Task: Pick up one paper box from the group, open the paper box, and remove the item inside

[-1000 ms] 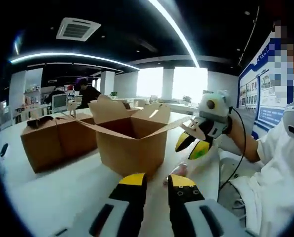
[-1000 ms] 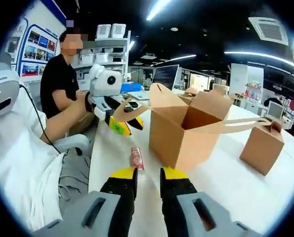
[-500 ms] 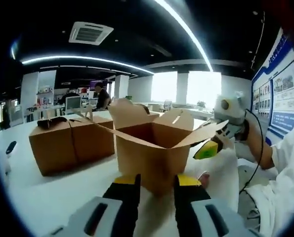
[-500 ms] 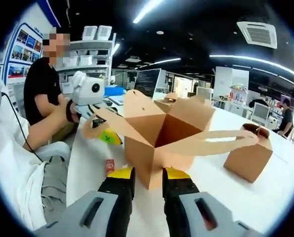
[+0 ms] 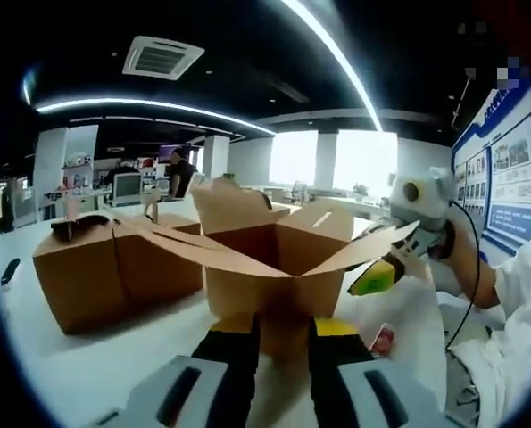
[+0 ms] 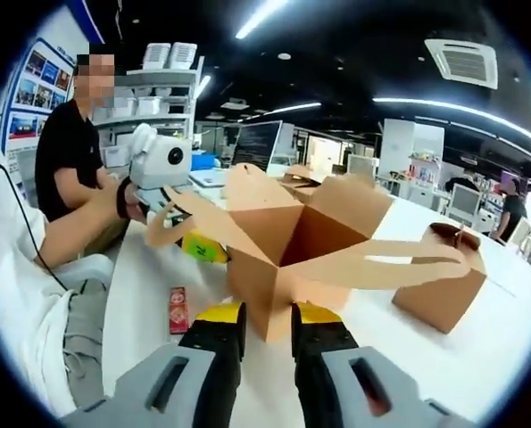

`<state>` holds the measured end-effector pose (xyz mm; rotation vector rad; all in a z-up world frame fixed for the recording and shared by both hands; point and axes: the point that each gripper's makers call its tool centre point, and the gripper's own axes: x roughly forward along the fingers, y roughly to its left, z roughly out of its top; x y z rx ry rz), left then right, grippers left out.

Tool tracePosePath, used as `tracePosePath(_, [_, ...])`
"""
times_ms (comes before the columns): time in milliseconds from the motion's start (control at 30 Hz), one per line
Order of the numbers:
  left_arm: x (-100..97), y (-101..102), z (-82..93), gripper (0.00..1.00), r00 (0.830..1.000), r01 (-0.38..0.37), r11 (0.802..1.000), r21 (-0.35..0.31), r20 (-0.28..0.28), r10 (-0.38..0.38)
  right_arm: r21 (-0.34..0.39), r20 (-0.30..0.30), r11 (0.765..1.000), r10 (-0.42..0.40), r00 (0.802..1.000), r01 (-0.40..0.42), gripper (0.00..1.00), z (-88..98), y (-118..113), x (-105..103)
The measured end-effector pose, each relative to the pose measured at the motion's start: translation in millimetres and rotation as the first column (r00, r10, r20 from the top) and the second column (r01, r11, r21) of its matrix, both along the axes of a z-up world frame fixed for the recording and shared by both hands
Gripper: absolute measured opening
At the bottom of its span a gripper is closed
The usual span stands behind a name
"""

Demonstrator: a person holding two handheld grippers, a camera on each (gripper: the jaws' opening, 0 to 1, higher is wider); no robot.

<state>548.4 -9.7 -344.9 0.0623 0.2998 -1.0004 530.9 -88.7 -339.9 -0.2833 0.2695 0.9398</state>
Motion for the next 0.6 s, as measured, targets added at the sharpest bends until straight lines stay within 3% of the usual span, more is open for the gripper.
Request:
tracePosePath(167, [6.4, -6.4, -0.7, 0.24, 1.000, 0.000, 1.000, -0.002, -0.008, 0.000, 0.005, -0.006, 1.000, -0.016, 1.000, 0.016, 0.22, 0.0, -7.1, 6.2])
tracePosePath(600, [1.0, -7.4, -2.8, 0.26, 1.000, 0.010, 1.000, -0.007, -0.014, -0.010, 0.020, -0.022, 0.999, -0.026, 0.999, 0.026, 0.23, -4.1, -9.3, 6.3])
